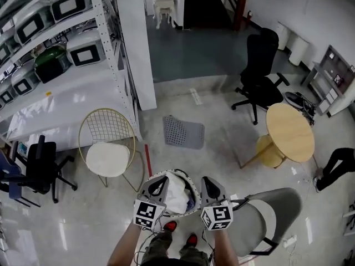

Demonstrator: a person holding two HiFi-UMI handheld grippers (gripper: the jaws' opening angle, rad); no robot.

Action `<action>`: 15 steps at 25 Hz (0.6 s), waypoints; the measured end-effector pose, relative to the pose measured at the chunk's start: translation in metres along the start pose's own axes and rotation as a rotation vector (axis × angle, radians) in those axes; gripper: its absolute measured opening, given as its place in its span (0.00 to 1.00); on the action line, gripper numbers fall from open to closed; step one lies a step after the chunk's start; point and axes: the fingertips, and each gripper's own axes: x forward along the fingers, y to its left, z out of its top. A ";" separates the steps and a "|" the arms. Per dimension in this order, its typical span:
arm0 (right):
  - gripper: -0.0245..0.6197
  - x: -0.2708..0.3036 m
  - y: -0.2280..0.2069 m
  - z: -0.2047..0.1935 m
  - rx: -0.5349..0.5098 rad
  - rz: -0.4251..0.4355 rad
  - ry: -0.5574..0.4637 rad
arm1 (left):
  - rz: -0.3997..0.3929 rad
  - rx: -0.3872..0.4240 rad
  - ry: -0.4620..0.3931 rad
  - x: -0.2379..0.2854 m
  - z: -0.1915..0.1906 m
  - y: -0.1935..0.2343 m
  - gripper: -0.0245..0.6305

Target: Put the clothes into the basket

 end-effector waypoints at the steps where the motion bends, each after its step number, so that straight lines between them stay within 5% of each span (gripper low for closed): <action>1: 0.09 -0.005 -0.001 0.004 -0.001 -0.003 -0.004 | -0.004 0.002 -0.003 -0.001 0.004 -0.003 0.05; 15: 0.09 -0.085 -0.011 0.015 -0.015 -0.037 -0.015 | 0.006 -0.015 -0.003 -0.039 0.013 -0.032 0.05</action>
